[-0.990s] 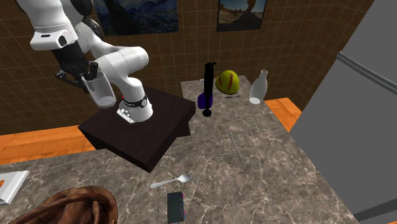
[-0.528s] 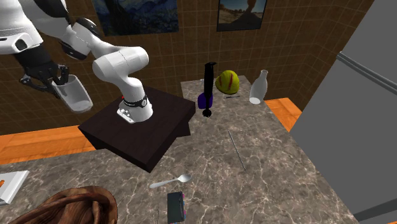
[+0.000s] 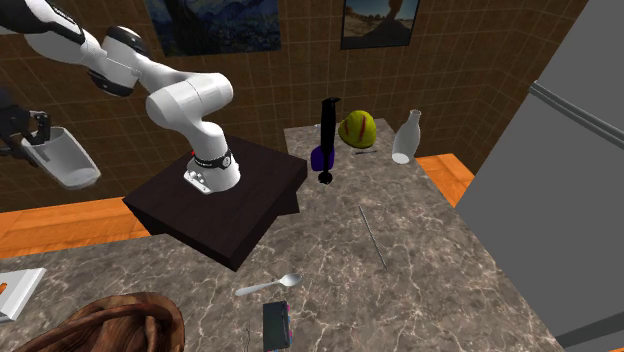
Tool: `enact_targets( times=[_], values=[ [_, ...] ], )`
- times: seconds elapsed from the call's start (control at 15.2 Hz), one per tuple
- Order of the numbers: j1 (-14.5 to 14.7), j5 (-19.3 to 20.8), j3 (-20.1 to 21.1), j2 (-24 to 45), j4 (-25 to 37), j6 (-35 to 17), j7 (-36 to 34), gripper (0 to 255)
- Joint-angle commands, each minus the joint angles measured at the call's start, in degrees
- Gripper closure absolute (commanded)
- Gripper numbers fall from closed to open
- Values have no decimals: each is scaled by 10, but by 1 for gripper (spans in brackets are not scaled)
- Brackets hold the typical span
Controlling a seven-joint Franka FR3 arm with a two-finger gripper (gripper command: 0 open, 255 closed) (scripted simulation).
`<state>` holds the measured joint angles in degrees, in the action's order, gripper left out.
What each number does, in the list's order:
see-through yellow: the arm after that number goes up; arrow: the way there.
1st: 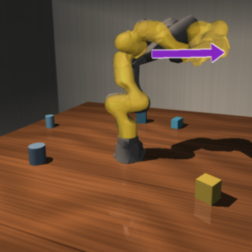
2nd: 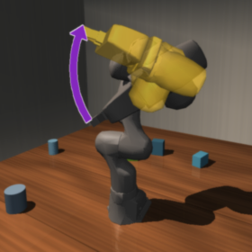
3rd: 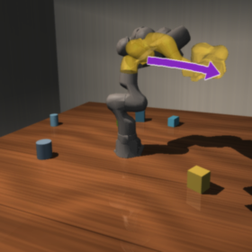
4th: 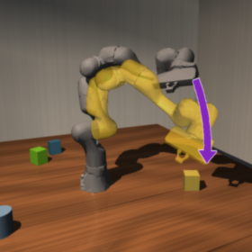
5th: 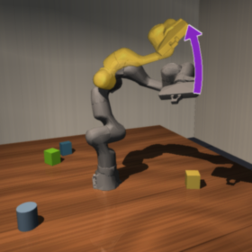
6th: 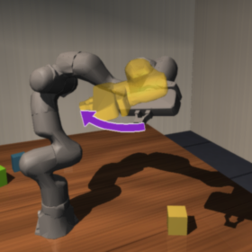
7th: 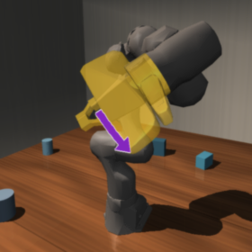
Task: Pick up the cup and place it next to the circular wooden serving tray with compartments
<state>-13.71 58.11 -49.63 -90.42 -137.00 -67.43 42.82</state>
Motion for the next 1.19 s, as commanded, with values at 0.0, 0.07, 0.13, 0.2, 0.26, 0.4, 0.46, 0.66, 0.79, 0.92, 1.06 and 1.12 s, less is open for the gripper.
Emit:
enact_targets(
  times=[0.0, 0.07, 0.13, 0.2, 0.26, 0.4, 0.46, 0.66, 0.79, 0.92, 1.06, 1.12],
  values=[
    [11, 25, -19, 7, 31, -1, 25, 255],
    [17, 36, -27, 11, 49, -1, 38, 255],
    [23, 47, -35, 16, 68, -1, 51, 255],
    [31, 57, -43, 20, 87, -1, 64, 255],
    [38, 67, -51, 25, 106, -2, 77, 255],
    [41, 79, -61, 24, 115, -5, 86, 255],
    [39, 84, -66, 20, 109, -8, 86, 255],
    [31, 98, -81, 7, 92, -17, 86, 255],
    [25, 108, -91, -2, 81, -23, 86, 255],
    [20, 118, -102, -10, 70, -29, 87, 255],
    [15, 128, -113, -18, 60, -34, 87, 255],
    [12, 133, -119, -21, 55, -37, 87, 255]
  ],
)
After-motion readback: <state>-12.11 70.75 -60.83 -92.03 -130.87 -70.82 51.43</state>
